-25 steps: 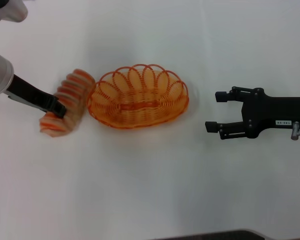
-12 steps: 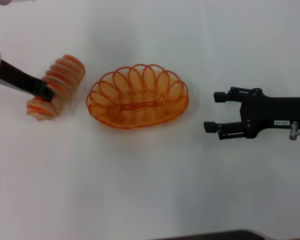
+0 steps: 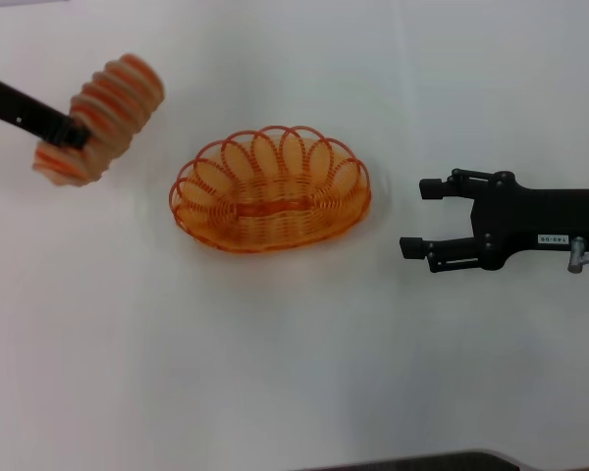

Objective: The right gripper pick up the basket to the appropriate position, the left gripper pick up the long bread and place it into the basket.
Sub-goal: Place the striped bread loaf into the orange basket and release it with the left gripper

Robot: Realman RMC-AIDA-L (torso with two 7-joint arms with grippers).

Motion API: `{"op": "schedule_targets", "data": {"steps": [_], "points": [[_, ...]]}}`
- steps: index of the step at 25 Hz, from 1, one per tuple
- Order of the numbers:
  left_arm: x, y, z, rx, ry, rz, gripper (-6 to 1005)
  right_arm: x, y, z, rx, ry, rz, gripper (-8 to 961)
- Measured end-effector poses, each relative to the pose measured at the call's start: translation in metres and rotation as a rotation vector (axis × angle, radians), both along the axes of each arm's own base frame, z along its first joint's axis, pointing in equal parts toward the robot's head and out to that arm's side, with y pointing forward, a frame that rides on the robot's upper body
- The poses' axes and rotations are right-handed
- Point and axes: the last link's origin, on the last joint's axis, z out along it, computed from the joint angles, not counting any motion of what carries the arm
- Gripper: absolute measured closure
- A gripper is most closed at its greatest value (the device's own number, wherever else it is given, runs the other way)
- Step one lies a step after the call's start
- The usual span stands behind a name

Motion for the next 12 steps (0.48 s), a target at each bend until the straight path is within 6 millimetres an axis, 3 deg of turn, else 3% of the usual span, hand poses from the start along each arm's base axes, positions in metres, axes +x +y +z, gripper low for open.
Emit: {"op": "schedule_targets", "data": {"steps": [6, 12], "points": [[0.037, -0.010, 0.001, -0.149, -0.064, -0.200, 847, 0.000, 0.000, 0.000, 0.000, 0.000, 0.001, 11], [0.077, -0.018, -0.014, -0.254, -0.062, -0.362, 858, 0.000, 0.000, 0.000, 0.000, 0.000, 0.001, 11]]}}
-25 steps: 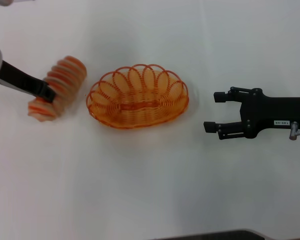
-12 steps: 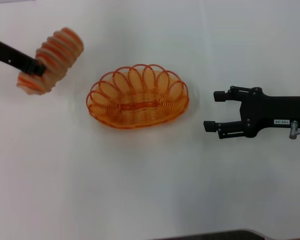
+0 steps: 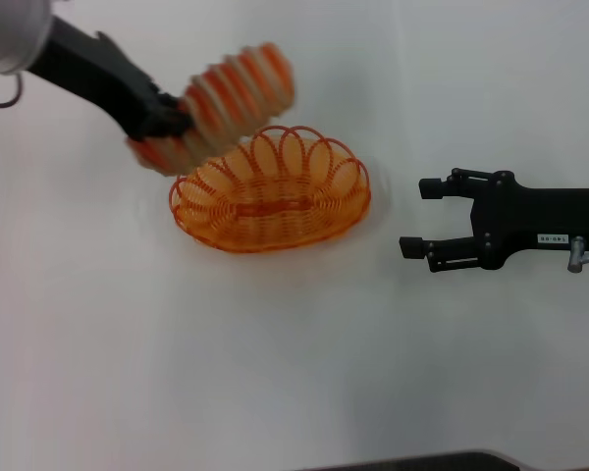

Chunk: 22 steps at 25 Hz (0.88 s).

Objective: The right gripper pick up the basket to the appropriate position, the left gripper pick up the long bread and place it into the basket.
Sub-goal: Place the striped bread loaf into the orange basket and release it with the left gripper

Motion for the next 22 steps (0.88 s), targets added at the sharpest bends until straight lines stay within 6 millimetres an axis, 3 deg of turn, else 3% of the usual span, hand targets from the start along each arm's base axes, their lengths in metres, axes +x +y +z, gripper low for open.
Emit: {"op": "schedule_targets", "data": {"steps": [7, 11, 22], "points": [[0.023, -0.008, -0.037, -0.113, 0.055, -0.095, 865, -0.001, 0.000, 0.000, -0.004, 0.004, 0.005, 11], [0.022, -0.010, -0.052, -0.151, 0.064, -0.103, 868, -0.003, 0.001, -0.001, -0.008, 0.006, 0.007, 11], [0.009, -0.010, -0.068, -0.131, 0.087, -0.106, 874, -0.006, 0.006, -0.001, -0.004, 0.002, 0.011, 11]]}}
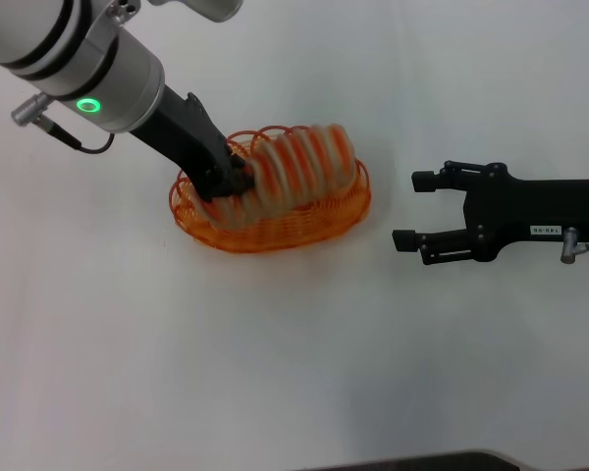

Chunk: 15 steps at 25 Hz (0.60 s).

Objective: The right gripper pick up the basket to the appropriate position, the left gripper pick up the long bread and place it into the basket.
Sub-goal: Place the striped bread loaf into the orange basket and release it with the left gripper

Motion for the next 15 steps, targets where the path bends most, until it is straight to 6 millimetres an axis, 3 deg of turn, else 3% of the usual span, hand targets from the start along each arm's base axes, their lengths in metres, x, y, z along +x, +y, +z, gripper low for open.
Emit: {"op": "schedule_targets", "data": {"steps": [3, 15], "points": [[-0.0006, -0.0009, -0.0026, 0.004, 0.004, 0.007, 875, -0.0002, 0.0010, 0.0003, 0.002, -0.002, 0.001, 11], [-0.0023, 0.0081, 0.0020, 0.110, -0.073, 0.048, 556, -0.0007, 0.0032, 0.0012, 0.005, -0.008, 0.003, 11]]}}
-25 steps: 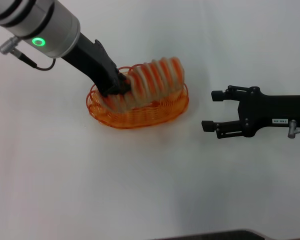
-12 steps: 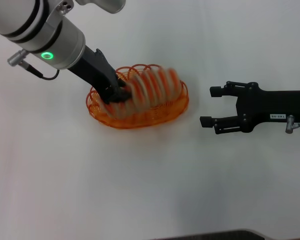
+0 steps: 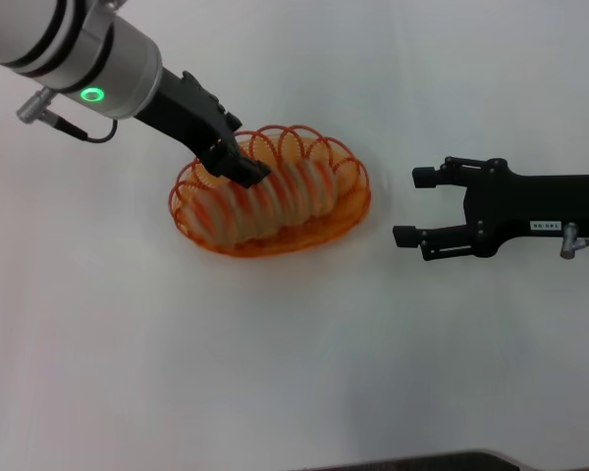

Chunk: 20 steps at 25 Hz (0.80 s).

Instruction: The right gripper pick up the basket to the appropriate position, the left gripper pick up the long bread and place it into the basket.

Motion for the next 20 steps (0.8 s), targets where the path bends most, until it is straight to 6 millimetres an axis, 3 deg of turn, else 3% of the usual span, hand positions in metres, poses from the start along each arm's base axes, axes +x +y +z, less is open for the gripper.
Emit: {"op": "schedule_targets", "data": {"steps": [7, 13, 20], "points": [[-0.018, 0.004, 0.027, 0.097, -0.212, 0.049, 247, 0.000, 0.002, 0.000, 0.004, -0.004, 0.001, 11], [-0.060, -0.012, 0.046, 0.122, -0.369, 0.104, 153, 0.000, 0.004, 0.002, 0.008, -0.009, -0.009, 11], [-0.124, -0.046, 0.067, 0.126, -0.509, 0.237, 156, 0.001, 0.007, 0.002, -0.019, -0.044, -0.023, 11]]}}
